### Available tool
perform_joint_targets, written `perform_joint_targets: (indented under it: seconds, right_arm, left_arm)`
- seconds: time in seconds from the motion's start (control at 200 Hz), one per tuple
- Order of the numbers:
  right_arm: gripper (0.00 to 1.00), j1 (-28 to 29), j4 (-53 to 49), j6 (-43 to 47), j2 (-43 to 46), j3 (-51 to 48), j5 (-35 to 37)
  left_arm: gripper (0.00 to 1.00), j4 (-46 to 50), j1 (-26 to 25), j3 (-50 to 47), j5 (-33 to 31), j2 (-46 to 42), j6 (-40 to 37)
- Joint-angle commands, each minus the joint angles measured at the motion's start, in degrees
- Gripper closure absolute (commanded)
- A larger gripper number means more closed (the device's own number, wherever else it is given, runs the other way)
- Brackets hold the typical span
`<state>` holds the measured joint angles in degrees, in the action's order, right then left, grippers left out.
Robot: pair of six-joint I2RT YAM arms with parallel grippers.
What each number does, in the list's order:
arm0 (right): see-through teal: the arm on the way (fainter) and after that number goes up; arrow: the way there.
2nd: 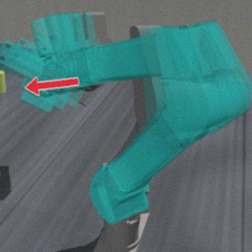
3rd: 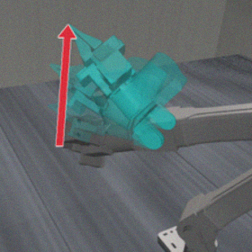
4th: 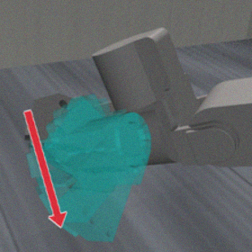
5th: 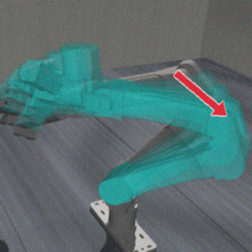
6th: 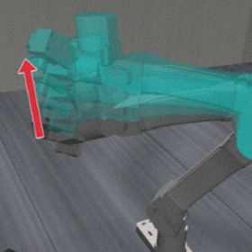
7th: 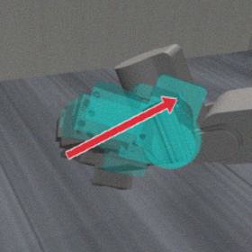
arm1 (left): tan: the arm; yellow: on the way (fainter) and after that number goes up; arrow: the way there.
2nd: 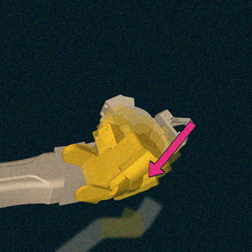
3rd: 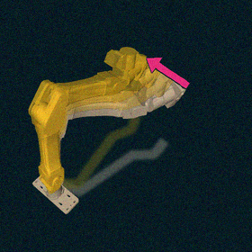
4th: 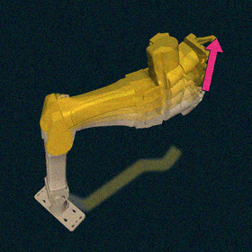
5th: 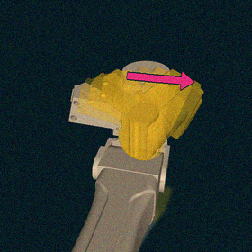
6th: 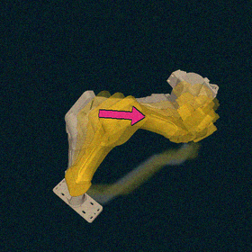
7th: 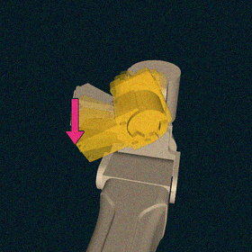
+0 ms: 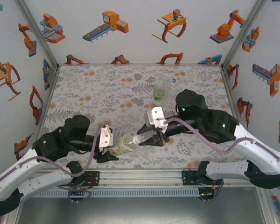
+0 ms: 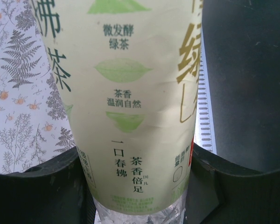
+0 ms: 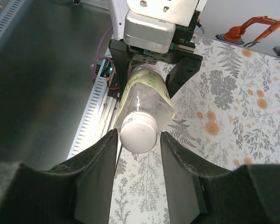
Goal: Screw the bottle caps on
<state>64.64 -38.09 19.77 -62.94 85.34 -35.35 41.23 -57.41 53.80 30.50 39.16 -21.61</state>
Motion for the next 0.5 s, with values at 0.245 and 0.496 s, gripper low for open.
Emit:
perform_joint_targets:
  seconds: [0.245, 0.496]
  right_arm:
    - [0.65, 0.1, 2.8, 0.0, 0.4, -1.5, -0.6]
    - [0.88, 0.1, 7.0, -13.6, 2.0, -4.2, 4.7]
  left_arm:
    - [1.0, -0.5, -0.2, 1.5, 0.4, -0.3, 0.4]
    - [1.0, -1.6, -0.2, 0.8, -1.2, 0.1, 0.8]
